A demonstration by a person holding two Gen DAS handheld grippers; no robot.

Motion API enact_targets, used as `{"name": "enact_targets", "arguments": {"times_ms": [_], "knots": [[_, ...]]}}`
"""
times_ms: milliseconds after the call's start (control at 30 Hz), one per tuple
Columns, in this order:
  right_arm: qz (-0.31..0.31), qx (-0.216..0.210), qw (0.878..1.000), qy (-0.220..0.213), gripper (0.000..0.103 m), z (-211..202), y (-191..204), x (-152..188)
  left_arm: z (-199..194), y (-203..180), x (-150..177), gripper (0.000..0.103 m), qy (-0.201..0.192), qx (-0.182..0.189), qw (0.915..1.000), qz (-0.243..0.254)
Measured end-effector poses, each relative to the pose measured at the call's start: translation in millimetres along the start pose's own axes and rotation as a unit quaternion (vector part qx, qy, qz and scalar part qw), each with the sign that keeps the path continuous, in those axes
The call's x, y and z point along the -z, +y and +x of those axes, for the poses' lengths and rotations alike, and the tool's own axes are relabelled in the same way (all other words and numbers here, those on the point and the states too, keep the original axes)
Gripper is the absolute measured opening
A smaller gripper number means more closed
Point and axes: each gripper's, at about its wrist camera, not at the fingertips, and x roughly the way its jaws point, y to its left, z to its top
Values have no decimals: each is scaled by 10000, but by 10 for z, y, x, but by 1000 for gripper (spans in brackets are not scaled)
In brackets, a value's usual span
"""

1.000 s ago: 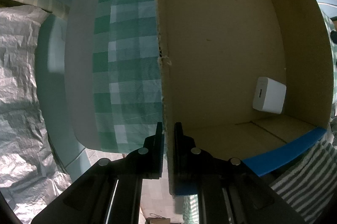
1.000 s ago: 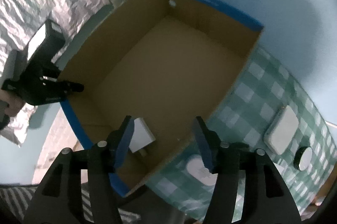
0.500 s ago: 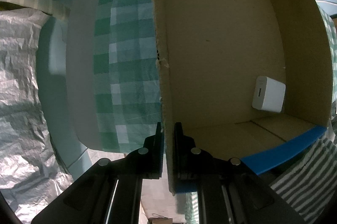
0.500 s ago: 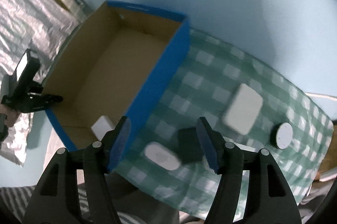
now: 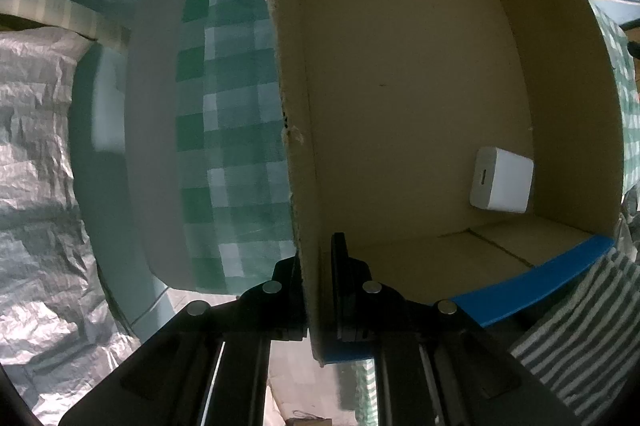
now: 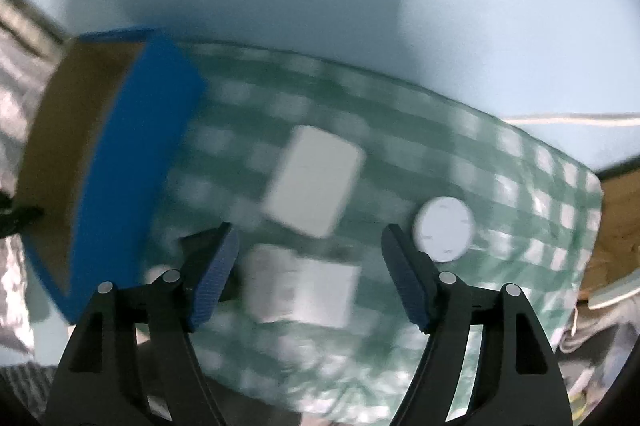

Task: Organize rigid objects
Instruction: 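Move the right tool to the round white puck and grasp it, then lift the round puck with the right tool and carry it over the box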

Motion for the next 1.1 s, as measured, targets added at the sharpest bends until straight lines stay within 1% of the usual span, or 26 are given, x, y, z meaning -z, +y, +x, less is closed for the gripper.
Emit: {"name": "enact_targets", "arguments": {"times_ms": [200,333,400,567,667,867,967,1000,1100], "knots": [[489,237,9982,249,75,264,-592,-23,6,33,12,9,38,35,10000,-79],[617,324,9967,426,75,428,-816,-18,4,71,15,9,58,47,9999,-138],[588,350,9963,518,75,512,-887,-15,-10,81,12,9,55,66,9998,-166],[576,473,9947,715,75,714,-1015,-9,-12,72,0,9,72,7,9998,-159],[643,419,9940,781,75,801,-1071,-12,-15,65,0,9,88,10,9998,-193],[544,429,9937,881,75,955,-1054,-52,-6,54,-20,9,136,-34,9997,-211],[591,380,9927,980,67,1040,-1039,-81,-7,59,-22,9,156,-28,9996,-222],[569,394,9929,964,62,1047,-1016,-85,-11,57,-23,9,158,-29,9996,-218],[531,413,9930,970,62,1047,-996,-109,-9,55,-24,9,158,-27,9996,-219]]}}
